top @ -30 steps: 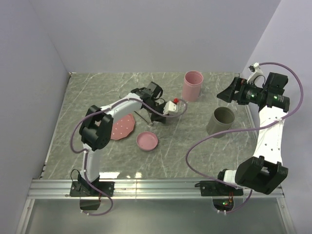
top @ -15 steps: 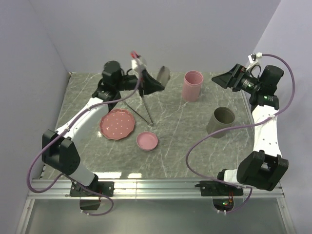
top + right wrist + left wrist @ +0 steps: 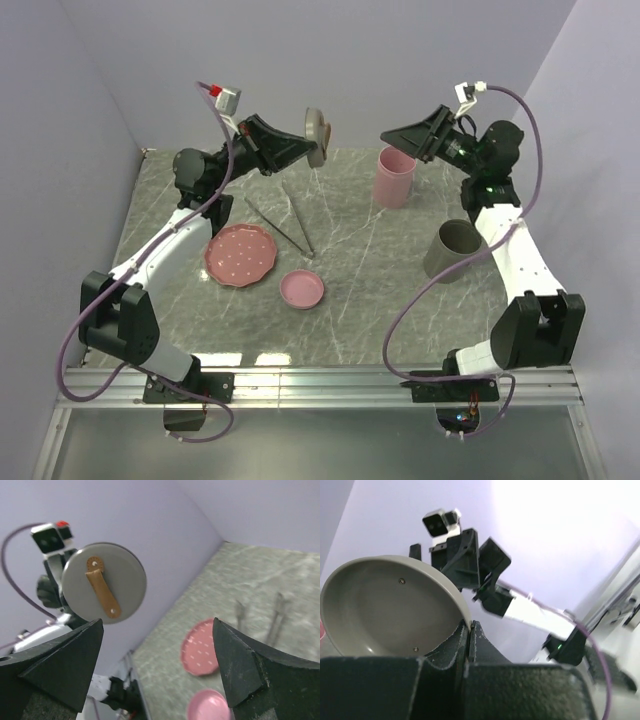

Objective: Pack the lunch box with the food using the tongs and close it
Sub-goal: Pass the lid of the lunch box from the left arm to the right

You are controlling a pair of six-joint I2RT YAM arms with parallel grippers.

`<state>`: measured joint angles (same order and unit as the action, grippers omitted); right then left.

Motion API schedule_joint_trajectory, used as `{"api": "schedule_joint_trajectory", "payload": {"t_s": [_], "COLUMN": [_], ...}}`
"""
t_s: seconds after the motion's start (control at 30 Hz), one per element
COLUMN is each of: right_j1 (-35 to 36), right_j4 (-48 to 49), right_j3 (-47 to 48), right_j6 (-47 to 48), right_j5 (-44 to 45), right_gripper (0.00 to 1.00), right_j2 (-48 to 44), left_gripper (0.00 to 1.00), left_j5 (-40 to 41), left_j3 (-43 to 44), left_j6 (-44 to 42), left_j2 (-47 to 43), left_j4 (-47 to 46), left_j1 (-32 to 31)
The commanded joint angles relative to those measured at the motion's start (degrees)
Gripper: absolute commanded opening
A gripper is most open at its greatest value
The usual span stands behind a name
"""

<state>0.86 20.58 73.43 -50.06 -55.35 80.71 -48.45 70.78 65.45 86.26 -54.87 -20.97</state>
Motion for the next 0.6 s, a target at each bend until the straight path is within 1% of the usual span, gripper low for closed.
{"api": "schedule_joint_trajectory", "payload": {"t_s": [0.0, 0.07, 0.13, 0.27, 0.4, 0.43, 0.57], "right_j1": [3.26, 6.06, 8.18, 13.28, 16.36, 16.71, 19.26], "right_j4": [9.91, 13.08, 14.04, 9.57, 10.36, 10.71, 6.5], "right_j3": [4.61, 6.54, 8.3, 14.88, 15.78, 15.87, 17.53], "right_j6": [-10.04, -13.64, -14.45, -10.5, -11.02, -10.5, -6.81], "right_j5": [3.67, 5.25, 7.18, 7.72, 7.54, 7.45, 8.24], "right_gripper": [0.96, 0.94, 0.93, 0.88, 0.82, 0.79, 0.76], "right_j2": [2.34, 4.54, 6.99, 10.78, 11.93, 12.02, 12.28], "left_gripper": [0.0, 0.0, 0.0, 0.0, 0.0, 0.0, 0.0], "left_j5": [7.91, 8.98, 10.65, 12.85, 13.38, 13.64, 13.99], "left_j3": [-0.56, -0.47, 0.31, 1.46, 1.9, 1.73, 1.37], "left_j6": [8.63, 10.91, 12.15, 15.14, 16.55, 17.07, 17.96], "left_j2": [-2.85, -2.85, -2.68, -2.06, -1.62, -1.53, -1.1], "left_j4": [-3.4, -1.83, -0.33, 3.35, 2.41, 2.23, 1.52], "left_j1": [0.05, 0.05, 0.05, 0.05, 0.05, 0.14, 0.05]}}
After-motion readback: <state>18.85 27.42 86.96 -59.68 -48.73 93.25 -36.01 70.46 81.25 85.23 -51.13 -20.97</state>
